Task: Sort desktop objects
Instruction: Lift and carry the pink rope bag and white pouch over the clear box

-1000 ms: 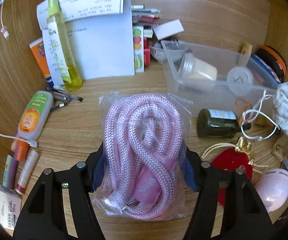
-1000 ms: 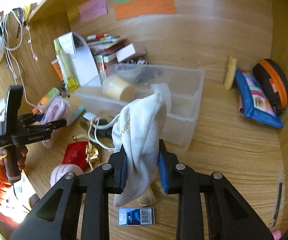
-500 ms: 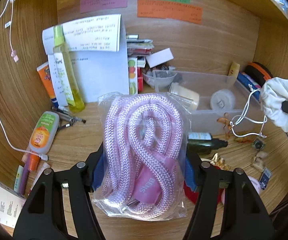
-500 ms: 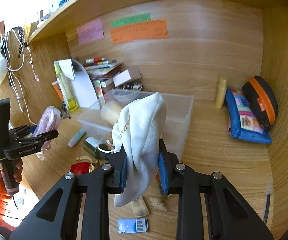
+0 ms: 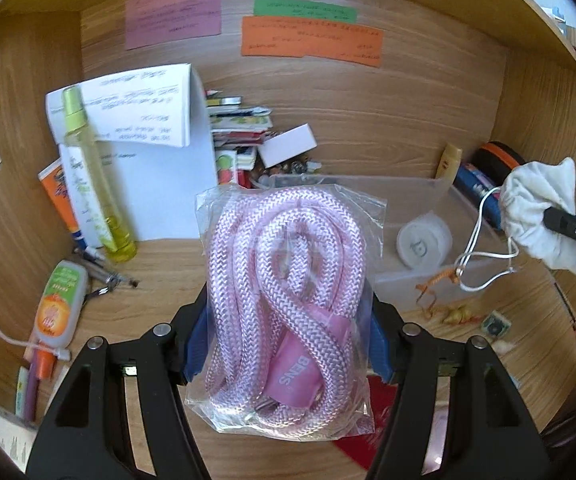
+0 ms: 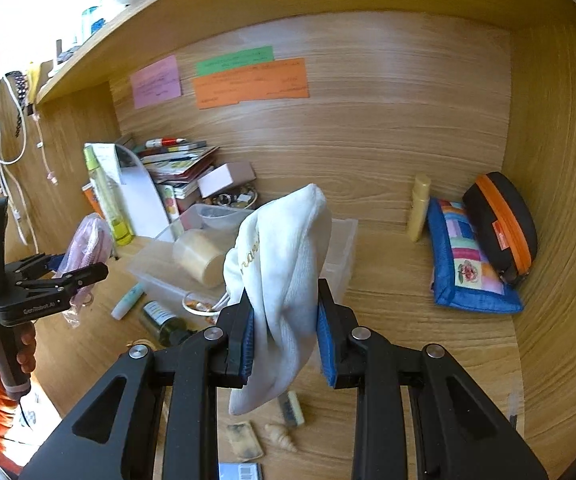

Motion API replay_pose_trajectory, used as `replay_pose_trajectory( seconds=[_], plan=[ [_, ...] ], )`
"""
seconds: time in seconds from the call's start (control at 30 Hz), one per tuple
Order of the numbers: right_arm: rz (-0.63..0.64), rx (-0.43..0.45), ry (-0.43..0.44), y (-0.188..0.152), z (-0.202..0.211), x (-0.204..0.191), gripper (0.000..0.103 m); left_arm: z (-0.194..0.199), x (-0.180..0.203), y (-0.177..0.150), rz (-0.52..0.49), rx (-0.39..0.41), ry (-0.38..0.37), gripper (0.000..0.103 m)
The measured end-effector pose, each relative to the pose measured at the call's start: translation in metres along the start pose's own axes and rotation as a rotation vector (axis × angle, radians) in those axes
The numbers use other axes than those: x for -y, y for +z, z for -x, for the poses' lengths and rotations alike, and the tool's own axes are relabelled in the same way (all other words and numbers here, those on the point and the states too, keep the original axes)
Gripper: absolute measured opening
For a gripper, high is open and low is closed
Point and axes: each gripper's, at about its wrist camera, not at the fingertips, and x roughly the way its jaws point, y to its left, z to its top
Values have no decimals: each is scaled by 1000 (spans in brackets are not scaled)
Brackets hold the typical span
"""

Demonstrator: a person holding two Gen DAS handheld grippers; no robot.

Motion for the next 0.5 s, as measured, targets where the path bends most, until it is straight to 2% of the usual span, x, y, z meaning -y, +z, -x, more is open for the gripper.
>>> replay_pose_trajectory(
  seconds=[0.27,0.5],
  plan=[
    [0,4,-3,16,-20,8,24,-19,19,26,-5,7,-35,64],
    [-8,-34,34,27,-51,12,24,-50,26,48,9,-30,-76,64]
  ],
)
